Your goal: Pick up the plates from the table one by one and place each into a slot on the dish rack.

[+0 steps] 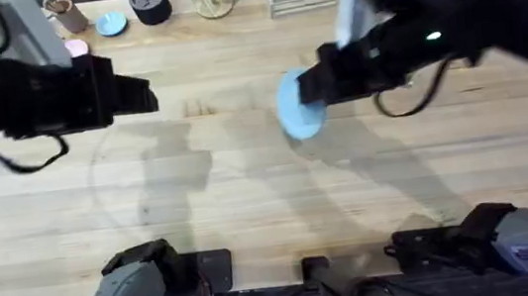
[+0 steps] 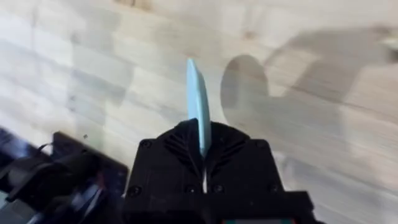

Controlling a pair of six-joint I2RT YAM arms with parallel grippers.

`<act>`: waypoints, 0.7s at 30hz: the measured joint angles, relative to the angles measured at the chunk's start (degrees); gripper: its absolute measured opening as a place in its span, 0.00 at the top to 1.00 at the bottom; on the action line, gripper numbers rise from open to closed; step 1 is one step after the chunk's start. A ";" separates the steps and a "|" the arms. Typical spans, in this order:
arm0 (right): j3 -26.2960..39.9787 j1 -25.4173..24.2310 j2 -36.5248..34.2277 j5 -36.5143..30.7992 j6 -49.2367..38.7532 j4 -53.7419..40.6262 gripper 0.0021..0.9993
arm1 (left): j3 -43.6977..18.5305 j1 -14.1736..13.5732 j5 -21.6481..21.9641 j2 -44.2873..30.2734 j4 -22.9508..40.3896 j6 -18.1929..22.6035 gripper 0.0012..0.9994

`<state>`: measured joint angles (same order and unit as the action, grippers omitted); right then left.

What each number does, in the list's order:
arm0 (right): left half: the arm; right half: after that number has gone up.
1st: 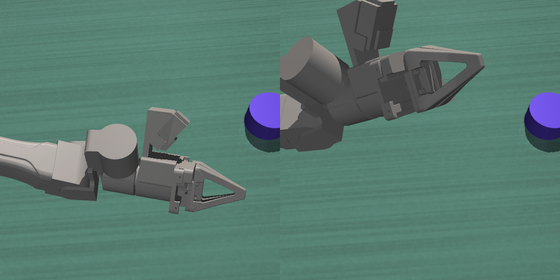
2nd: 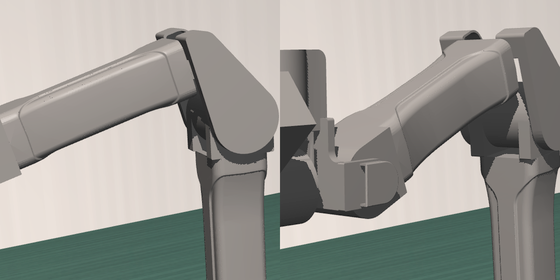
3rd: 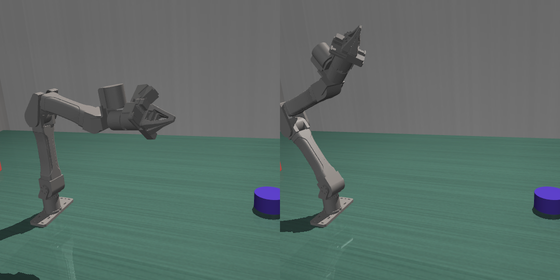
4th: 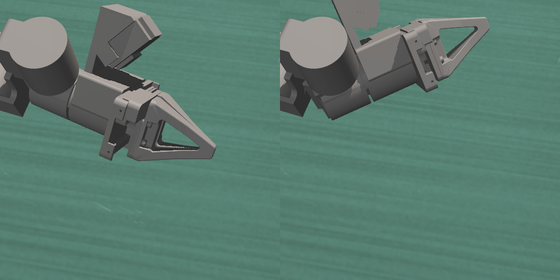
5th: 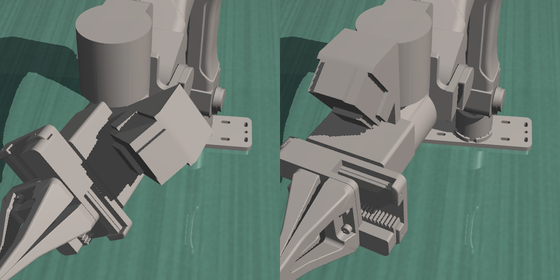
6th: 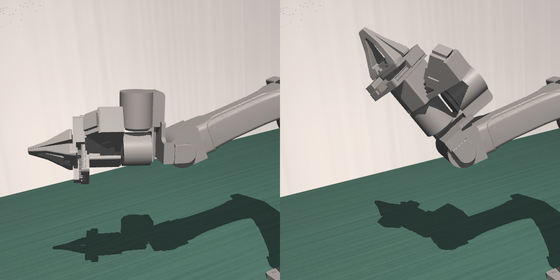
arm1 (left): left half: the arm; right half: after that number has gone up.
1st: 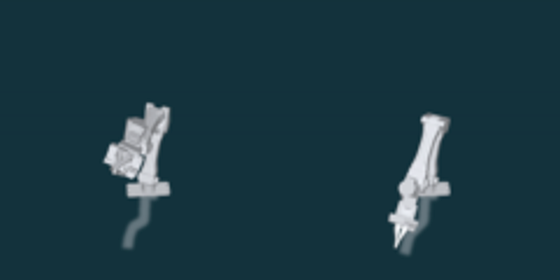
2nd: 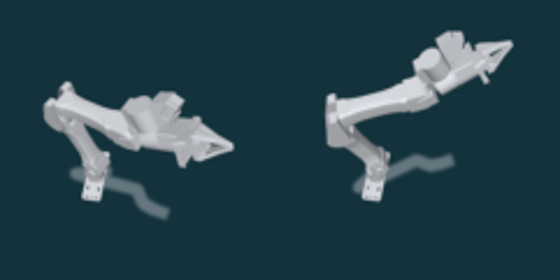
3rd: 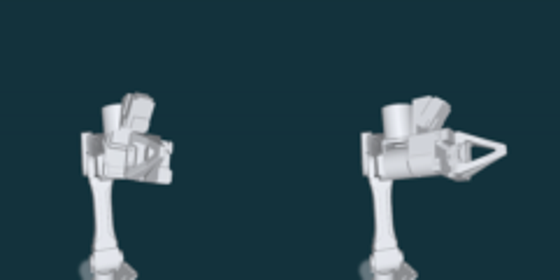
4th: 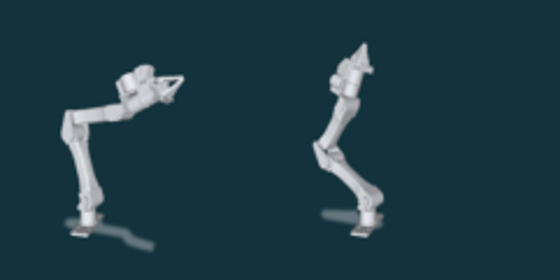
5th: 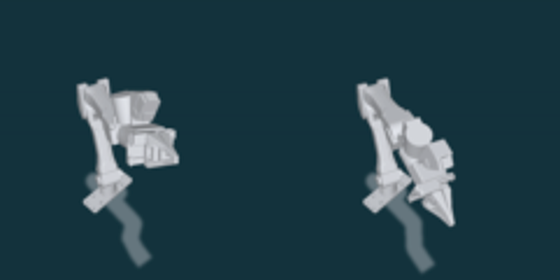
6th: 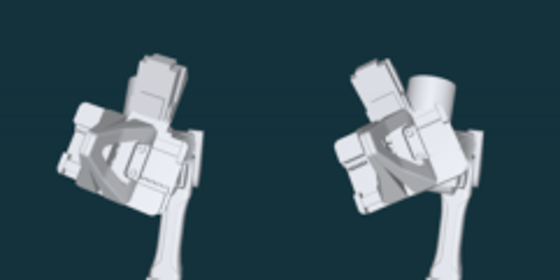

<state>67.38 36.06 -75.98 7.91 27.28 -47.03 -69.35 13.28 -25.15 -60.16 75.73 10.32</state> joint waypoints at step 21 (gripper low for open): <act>19.20 -12.65 7.88 -18.42 -2.90 -25.41 0.97 | -7.51 0.00 5.95 5.86 4.41 1.29 0.93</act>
<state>86.58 23.41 -68.10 -10.51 24.38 -72.44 -76.86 13.28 -19.20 -54.30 80.14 11.61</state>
